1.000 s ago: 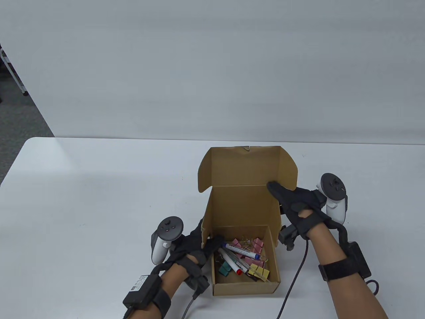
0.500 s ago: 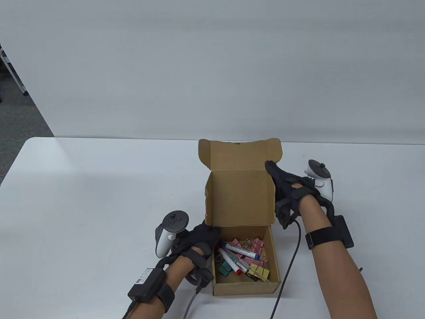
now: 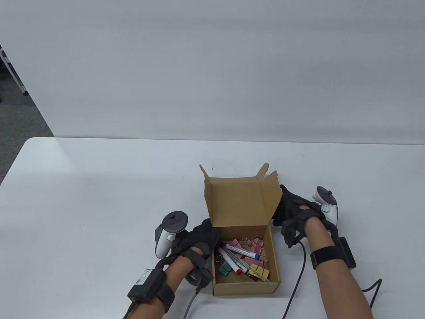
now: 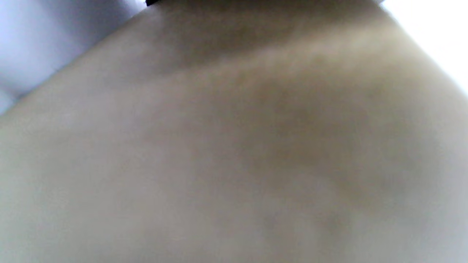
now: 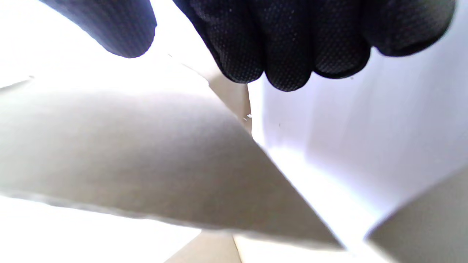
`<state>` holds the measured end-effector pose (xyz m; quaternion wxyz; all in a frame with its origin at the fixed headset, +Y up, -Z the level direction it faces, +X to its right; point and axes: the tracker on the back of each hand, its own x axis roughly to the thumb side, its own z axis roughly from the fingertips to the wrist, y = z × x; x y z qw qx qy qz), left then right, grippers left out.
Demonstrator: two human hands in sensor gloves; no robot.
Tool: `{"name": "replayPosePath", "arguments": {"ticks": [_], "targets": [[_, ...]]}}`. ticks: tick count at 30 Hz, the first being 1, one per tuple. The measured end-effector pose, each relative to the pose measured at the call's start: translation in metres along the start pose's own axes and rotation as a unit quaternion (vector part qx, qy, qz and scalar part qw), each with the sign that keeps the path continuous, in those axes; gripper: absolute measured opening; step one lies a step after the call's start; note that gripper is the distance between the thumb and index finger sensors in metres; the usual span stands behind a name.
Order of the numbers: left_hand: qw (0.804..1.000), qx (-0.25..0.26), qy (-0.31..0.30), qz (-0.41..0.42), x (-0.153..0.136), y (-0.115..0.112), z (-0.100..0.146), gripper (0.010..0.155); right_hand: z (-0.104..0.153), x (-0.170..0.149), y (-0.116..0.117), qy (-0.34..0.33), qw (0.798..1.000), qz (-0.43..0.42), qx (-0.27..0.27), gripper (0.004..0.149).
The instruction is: Open four flaps of mailer box and unpack office supplies
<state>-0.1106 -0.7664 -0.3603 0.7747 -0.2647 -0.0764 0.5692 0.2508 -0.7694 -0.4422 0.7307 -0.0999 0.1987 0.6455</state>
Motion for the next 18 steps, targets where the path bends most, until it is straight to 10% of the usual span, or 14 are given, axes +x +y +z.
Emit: {"name": "replayPosePath", "arguments": {"ticks": [9, 14, 18], "targets": [[1.0, 0.004, 0.003, 0.0, -0.001, 0.0, 0.0, 0.06, 0.083, 0.075, 0.037, -0.216, 0.965, 0.141, -0.05, 0.077], [1.0, 0.007, 0.004, -0.004, -0.001, 0.001, 0.0, 0.06, 0.134, 0.1, 0.103, -0.314, 0.874, 0.364, -0.064, 0.072], [1.0, 0.005, 0.005, -0.009, -0.001, 0.001, 0.0, 0.06, 0.136, 0.071, 0.163, -0.211, 0.779, 0.585, 0.086, 0.048]]}}
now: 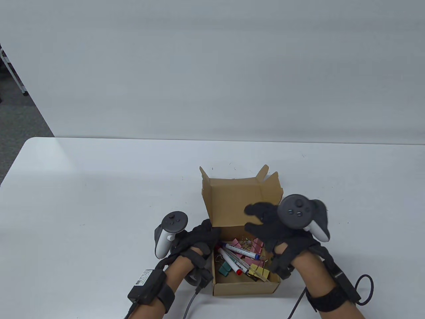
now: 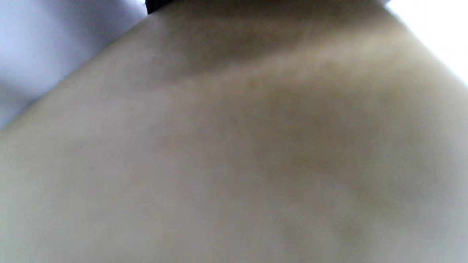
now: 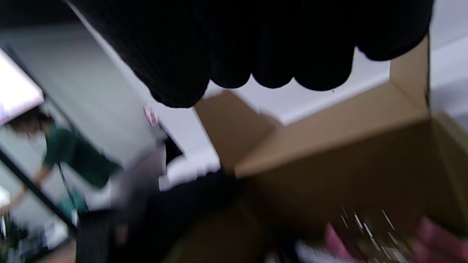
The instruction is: Open four flaps of mailer box and unpack office supplies
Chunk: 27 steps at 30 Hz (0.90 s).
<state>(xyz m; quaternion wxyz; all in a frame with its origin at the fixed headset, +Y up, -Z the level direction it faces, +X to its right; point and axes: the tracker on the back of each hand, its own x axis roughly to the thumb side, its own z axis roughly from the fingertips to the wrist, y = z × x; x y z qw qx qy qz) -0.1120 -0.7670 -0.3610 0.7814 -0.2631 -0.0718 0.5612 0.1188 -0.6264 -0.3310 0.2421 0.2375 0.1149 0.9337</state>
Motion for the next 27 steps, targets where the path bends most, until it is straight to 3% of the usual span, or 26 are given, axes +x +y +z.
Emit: {"name": "replayPosePath", "arguments": {"ticks": [2, 5, 10, 15, 24, 27], "targets": [[1.0, 0.001, -0.001, 0.0, -0.001, 0.0, 0.0, 0.06, -0.007, 0.01, 0.027, 0.026, 0.995, 0.059, 0.071, 0.043], [1.0, 0.001, -0.001, 0.001, -0.001, 0.0, 0.0, 0.06, -0.018, 0.012, 0.057, 0.106, 0.965, 0.204, 0.126, 0.043], [1.0, 0.002, -0.001, 0.0, -0.001, 0.0, 0.0, 0.06, -0.024, 0.021, 0.083, 0.127, 0.939, 0.289, 0.138, 0.041], [1.0, 0.003, -0.002, 0.001, -0.001, 0.0, 0.0, 0.061, -0.034, 0.01, 0.103, 0.146, 0.925, 0.307, 0.171, 0.043], [1.0, 0.003, -0.002, -0.002, -0.001, 0.0, 0.0, 0.061, -0.032, 0.009, 0.094, 0.136, 0.94, 0.275, 0.15, 0.036], [1.0, 0.003, 0.0, -0.007, -0.001, 0.0, 0.0, 0.061, -0.028, 0.015, 0.079, 0.138, 0.948, 0.26, 0.119, 0.035]]}}
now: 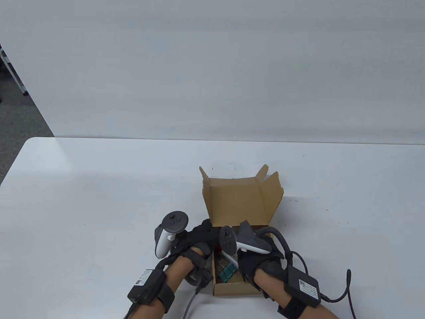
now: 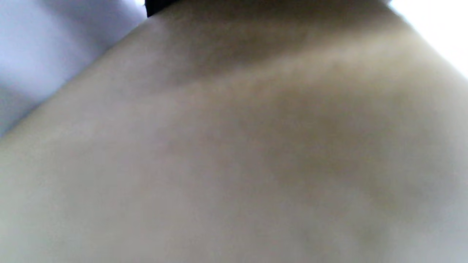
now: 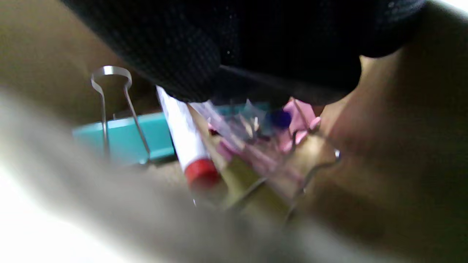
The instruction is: Open four flaps of mailer box and unpack office supplies
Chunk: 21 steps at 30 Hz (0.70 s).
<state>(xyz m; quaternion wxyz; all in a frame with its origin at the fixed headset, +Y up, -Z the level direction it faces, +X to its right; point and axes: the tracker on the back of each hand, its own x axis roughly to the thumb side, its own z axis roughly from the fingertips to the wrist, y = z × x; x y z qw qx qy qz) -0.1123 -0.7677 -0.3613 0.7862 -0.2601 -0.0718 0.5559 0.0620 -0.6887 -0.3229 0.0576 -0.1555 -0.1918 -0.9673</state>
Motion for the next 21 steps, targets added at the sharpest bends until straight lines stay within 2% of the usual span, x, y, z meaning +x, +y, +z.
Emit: {"name": "replayPosePath", "arguments": {"ticks": [4, 7, 12, 16, 20, 21], "targets": [[1.0, 0.0, 0.0, 0.0, 0.0, 0.0, 0.0, 0.061, 0.022, -0.016, -0.032, 0.017, 0.998, -0.02, -0.061, 0.034], [1.0, 0.0, 0.0, 0.001, 0.0, 0.0, 0.0, 0.061, 0.036, -0.034, -0.049, 0.019, 0.996, -0.037, -0.081, 0.033], [1.0, 0.0, 0.001, -0.001, 0.0, 0.0, 0.0, 0.061, 0.063, -0.093, -0.077, 0.009, 0.985, -0.121, -0.123, 0.032], [1.0, 0.001, -0.001, -0.007, 0.0, 0.001, -0.001, 0.061, 0.08, -0.154, -0.082, 0.012, 0.969, -0.192, -0.156, 0.032], [0.999, 0.012, -0.008, -0.031, 0.003, 0.005, 0.001, 0.06, 0.088, -0.223, -0.066, 0.06, 0.947, -0.274, -0.157, 0.032], [0.999, 0.015, -0.008, -0.033, 0.003, 0.005, 0.001, 0.06, 0.087, -0.232, -0.061, 0.076, 0.945, -0.281, -0.149, 0.032]]}}
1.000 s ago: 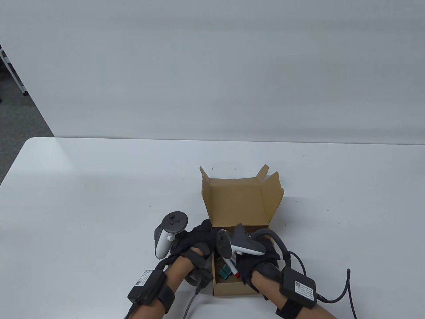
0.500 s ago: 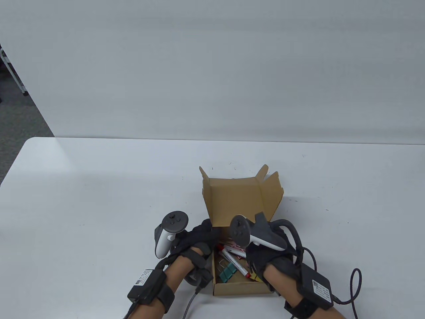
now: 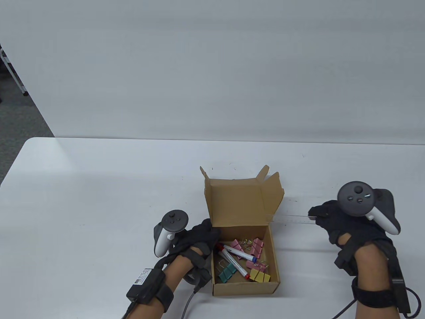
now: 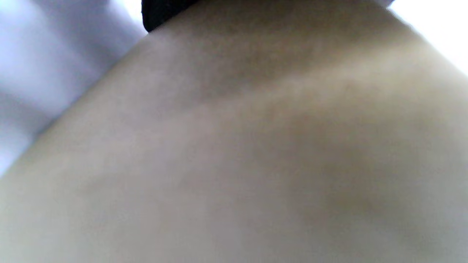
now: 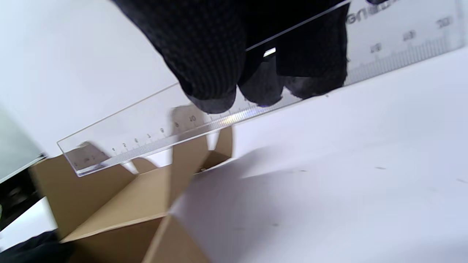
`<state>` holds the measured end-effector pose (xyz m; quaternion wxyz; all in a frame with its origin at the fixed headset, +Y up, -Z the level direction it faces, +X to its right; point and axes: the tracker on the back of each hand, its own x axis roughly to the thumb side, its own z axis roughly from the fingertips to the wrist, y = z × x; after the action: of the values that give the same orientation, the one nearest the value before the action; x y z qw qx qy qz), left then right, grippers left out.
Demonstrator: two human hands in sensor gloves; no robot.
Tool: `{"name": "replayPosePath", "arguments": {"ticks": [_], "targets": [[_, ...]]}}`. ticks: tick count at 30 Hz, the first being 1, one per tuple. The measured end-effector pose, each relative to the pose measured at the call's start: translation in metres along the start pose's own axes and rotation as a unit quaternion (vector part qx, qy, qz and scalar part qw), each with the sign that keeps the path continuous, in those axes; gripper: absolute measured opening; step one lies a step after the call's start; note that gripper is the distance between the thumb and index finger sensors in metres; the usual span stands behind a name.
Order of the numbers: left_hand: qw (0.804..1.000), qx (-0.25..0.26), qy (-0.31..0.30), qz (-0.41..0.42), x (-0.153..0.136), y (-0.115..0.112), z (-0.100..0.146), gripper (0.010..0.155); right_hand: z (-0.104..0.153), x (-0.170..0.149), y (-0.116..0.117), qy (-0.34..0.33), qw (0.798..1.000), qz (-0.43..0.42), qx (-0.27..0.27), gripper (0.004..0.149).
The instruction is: Open four flaps of mailer box and unpack office supplies
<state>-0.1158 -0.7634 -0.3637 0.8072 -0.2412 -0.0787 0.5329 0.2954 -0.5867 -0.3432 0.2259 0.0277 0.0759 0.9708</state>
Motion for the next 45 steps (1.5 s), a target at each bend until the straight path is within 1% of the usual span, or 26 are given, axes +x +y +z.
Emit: {"name": "replayPosePath", "arguments": {"ticks": [2, 4, 5, 9, 10, 12, 17, 22, 27, 32, 39, 45], "targets": [[1.0, 0.0, -0.001, -0.001, 0.001, 0.001, 0.0, 0.059, -0.008, -0.021, 0.006, 0.024, 1.0, 0.006, 0.012, 0.032], [1.0, -0.001, -0.001, -0.008, 0.002, 0.002, 0.0, 0.058, -0.021, -0.038, 0.02, 0.033, 0.999, 0.001, 0.04, 0.032], [1.0, -0.002, -0.001, -0.014, 0.003, 0.003, 0.0, 0.058, -0.03, -0.046, 0.032, 0.037, 0.997, -0.002, 0.062, 0.032], [1.0, -0.005, 0.003, -0.021, 0.005, 0.005, -0.001, 0.057, -0.054, -0.061, 0.068, 0.037, 0.994, 0.022, 0.105, 0.032], [1.0, -0.005, 0.004, -0.027, 0.005, 0.006, -0.001, 0.057, -0.057, -0.063, 0.074, 0.038, 0.993, 0.027, 0.112, 0.032], [0.999, -0.006, 0.009, -0.033, 0.004, 0.011, -0.001, 0.057, -0.063, -0.067, 0.087, 0.03, 0.992, 0.041, 0.112, 0.032], [1.0, -0.008, 0.009, -0.018, 0.002, 0.011, -0.001, 0.057, -0.07, -0.076, 0.107, 0.019, 0.993, 0.056, 0.104, 0.032], [1.0, -0.011, 0.009, -0.005, -0.001, 0.01, -0.001, 0.058, -0.074, -0.077, 0.116, 0.002, 0.994, 0.066, 0.087, 0.032], [1.0, -0.011, 0.01, 0.001, -0.001, 0.009, 0.0, 0.058, -0.076, -0.079, 0.126, 0.012, 0.991, 0.089, 0.1, 0.032], [1.0, -0.012, 0.011, 0.003, -0.001, 0.009, 0.0, 0.059, -0.076, -0.078, 0.127, 0.011, 0.992, 0.096, 0.084, 0.033], [1.0, -0.013, 0.012, 0.004, -0.001, 0.009, 0.0, 0.059, -0.076, -0.078, 0.127, 0.012, 0.992, 0.099, 0.075, 0.036], [1.0, -0.014, 0.012, 0.005, -0.002, 0.008, 0.0, 0.059, -0.075, -0.076, 0.122, 0.009, 0.993, 0.101, 0.053, 0.037]]}}
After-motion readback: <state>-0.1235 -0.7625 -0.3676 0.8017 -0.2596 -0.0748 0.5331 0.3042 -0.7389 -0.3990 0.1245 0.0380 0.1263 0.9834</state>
